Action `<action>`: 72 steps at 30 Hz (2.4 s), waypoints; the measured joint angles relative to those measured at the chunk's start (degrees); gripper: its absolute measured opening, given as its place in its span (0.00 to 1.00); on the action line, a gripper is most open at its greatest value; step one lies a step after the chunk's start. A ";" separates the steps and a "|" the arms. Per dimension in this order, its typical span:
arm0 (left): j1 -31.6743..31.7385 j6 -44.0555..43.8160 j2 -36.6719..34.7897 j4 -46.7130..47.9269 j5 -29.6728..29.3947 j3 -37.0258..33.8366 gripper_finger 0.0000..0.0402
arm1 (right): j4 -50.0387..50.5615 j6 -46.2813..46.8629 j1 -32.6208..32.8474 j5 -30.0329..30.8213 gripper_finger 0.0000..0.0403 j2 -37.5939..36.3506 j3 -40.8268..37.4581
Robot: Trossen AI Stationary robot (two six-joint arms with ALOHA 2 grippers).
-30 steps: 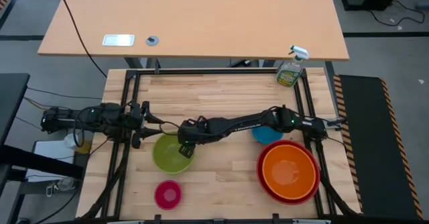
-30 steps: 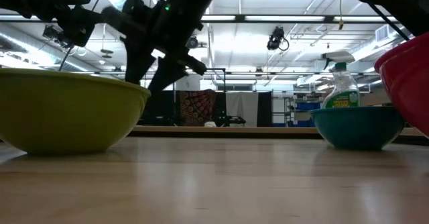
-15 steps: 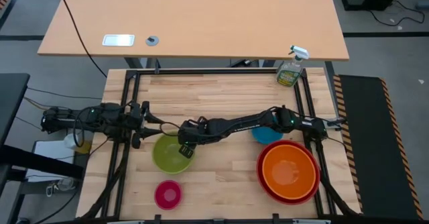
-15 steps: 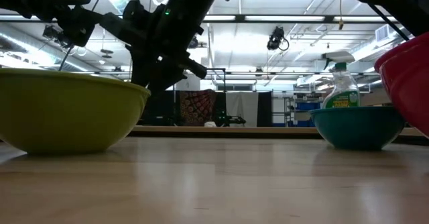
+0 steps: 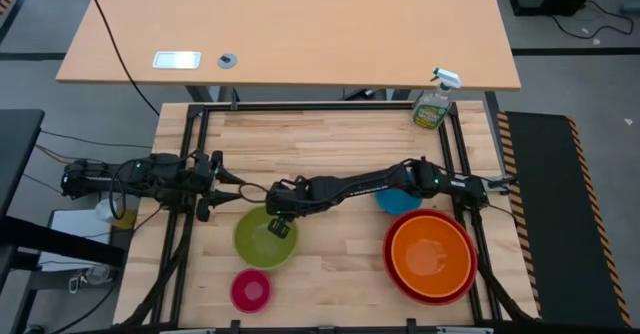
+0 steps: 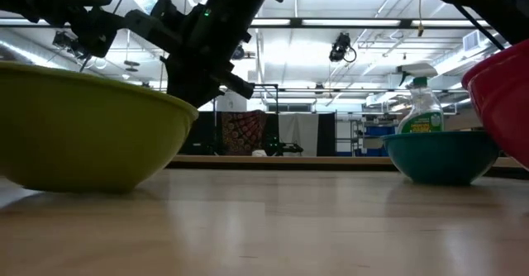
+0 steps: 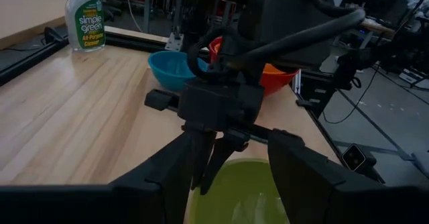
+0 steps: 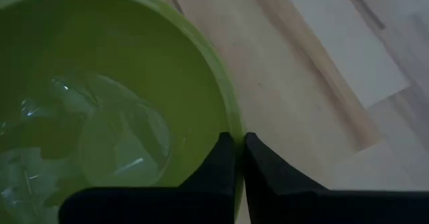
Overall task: Nest bowls inside each other
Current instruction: Stack the green bowl on top of the orange bowl
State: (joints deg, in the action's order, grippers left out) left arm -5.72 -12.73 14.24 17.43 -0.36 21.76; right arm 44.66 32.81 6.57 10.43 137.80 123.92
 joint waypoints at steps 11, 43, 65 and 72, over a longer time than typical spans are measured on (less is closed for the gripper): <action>0.00 0.00 0.00 0.00 0.00 0.00 0.48 | 7.37 -4.27 -0.93 1.35 0.03 -6.15 -0.08; 0.00 0.00 0.00 0.02 0.00 0.00 0.48 | 27.38 -9.19 -0.31 -1.79 0.02 -17.93 -0.04; 0.02 0.01 0.01 0.05 -0.02 -0.02 0.48 | 32.13 -10.70 -1.85 2.82 0.20 -16.94 -1.27; 0.02 0.02 0.02 -0.03 -0.02 -0.02 0.48 | 23.95 -7.54 -0.31 -3.61 0.28 -16.94 -13.37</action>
State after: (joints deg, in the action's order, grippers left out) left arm -5.69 -12.71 14.26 17.40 -0.38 21.74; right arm 68.61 25.28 6.26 6.83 120.86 110.55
